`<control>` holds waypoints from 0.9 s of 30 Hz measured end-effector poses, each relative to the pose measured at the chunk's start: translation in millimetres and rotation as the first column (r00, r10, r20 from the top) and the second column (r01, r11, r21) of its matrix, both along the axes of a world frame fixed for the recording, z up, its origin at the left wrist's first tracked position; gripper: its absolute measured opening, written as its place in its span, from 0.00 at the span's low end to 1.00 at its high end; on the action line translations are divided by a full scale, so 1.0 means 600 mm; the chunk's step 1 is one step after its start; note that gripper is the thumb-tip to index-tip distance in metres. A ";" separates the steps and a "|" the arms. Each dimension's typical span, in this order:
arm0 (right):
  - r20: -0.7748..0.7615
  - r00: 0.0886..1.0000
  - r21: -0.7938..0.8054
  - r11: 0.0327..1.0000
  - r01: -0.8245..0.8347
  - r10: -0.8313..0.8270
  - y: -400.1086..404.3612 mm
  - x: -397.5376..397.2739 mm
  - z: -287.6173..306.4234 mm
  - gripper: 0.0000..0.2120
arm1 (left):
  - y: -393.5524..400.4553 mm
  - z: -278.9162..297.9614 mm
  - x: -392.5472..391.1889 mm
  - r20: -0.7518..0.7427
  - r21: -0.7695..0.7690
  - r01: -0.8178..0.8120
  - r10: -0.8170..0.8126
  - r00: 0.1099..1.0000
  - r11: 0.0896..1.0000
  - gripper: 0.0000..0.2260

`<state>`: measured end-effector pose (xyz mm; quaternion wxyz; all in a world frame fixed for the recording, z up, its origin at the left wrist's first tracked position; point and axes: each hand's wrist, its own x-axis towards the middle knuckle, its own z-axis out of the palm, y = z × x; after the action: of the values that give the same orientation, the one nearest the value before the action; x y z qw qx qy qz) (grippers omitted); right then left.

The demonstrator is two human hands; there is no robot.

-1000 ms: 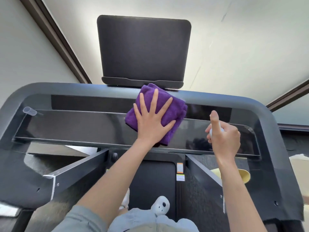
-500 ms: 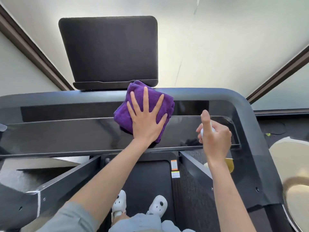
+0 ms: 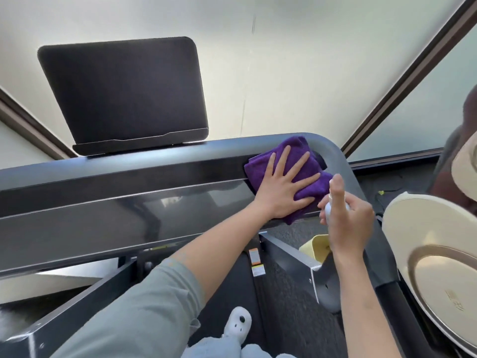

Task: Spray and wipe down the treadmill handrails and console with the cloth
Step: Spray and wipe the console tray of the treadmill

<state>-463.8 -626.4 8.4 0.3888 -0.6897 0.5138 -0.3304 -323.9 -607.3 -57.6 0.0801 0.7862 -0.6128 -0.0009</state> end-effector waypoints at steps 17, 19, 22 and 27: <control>-0.039 0.991 0.026 0.991 -0.128 0.129 0.110 0.093 -0.006 0.37 | 0.306 -0.018 0.118 -0.036 -0.076 -0.264 0.262 0.964 0.961 0.29; -0.047 0.987 0.038 0.987 -0.154 0.156 0.136 0.118 -0.008 0.37 | 0.353 -0.017 0.138 -0.046 -0.066 -0.306 0.303 0.952 0.950 0.30; -0.065 0.975 0.048 0.977 -0.208 0.211 0.182 0.158 -0.014 0.38 | 0.420 -0.014 0.164 -0.051 -0.058 -0.365 0.363 0.931 0.929 0.30; -0.078 0.956 0.041 0.959 -0.280 0.282 0.254 0.217 -0.025 0.38 | 0.536 -0.014 0.204 -0.062 -0.067 -0.457 0.453 0.889 0.887 0.30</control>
<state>-333.3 -474.2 -6.5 0.4204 -0.7629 0.4312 -0.2352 -201.6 -285.5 -65.9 0.1230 0.9038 -0.4092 0.0249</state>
